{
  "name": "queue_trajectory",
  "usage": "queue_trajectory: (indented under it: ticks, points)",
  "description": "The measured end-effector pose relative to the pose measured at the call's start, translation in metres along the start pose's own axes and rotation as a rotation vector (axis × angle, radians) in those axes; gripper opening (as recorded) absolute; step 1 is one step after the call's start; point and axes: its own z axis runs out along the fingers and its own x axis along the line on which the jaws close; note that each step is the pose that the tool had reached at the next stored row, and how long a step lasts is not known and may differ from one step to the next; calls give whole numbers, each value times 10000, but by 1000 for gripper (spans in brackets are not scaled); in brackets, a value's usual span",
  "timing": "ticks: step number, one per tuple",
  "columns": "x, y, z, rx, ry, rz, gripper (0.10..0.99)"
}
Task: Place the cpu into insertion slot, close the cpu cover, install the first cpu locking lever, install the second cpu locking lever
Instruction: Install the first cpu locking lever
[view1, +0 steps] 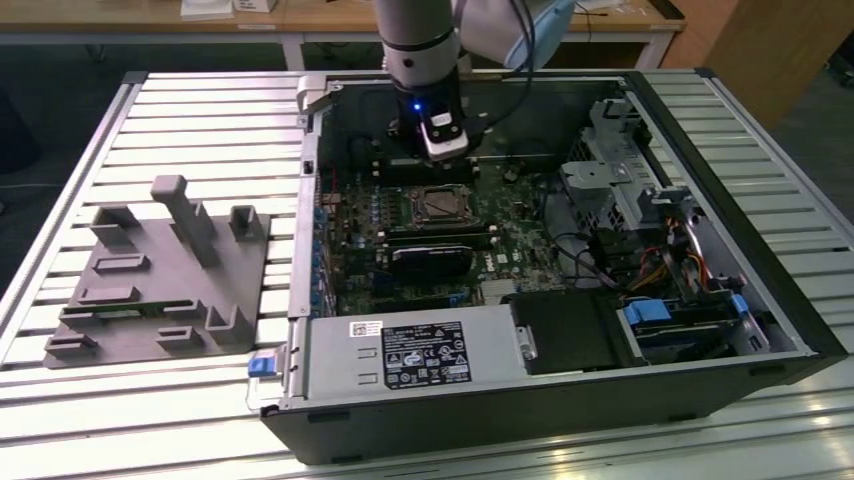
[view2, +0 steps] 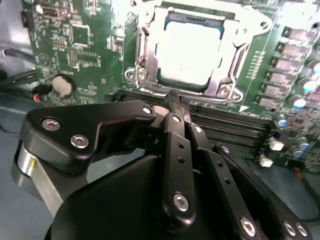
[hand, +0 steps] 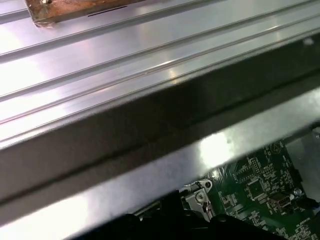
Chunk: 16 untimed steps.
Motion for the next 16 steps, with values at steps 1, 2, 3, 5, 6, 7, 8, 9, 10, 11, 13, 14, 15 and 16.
queue_trajectory:
  ticks: [1,2,3,5,6,7,8,9,10,11,13,14,15,16]
  points:
    - [-9,-15,-1,13,28,2,106]
    - [-18,-30,-1,25,55,4,106]
    - [-29,-46,-1,35,80,4,106]
    - [-56,-82,-1,52,121,8,106]
    - [-72,-101,-2,62,141,9,106]
    - [-87,-119,-2,70,159,9,106]
    - [-103,-138,-1,77,177,10,106]
    - [-119,-157,-1,84,196,12,106]
    - [-134,-177,-1,94,216,14,106]
    - [-150,-197,-1,102,236,14,106]
    - [-183,-240,0,120,278,17,106]
    - [-198,-260,0,130,298,19,106]
    - [-213,-280,1,139,322,20,106]
    - [-224,-292,2,151,349,22,106]
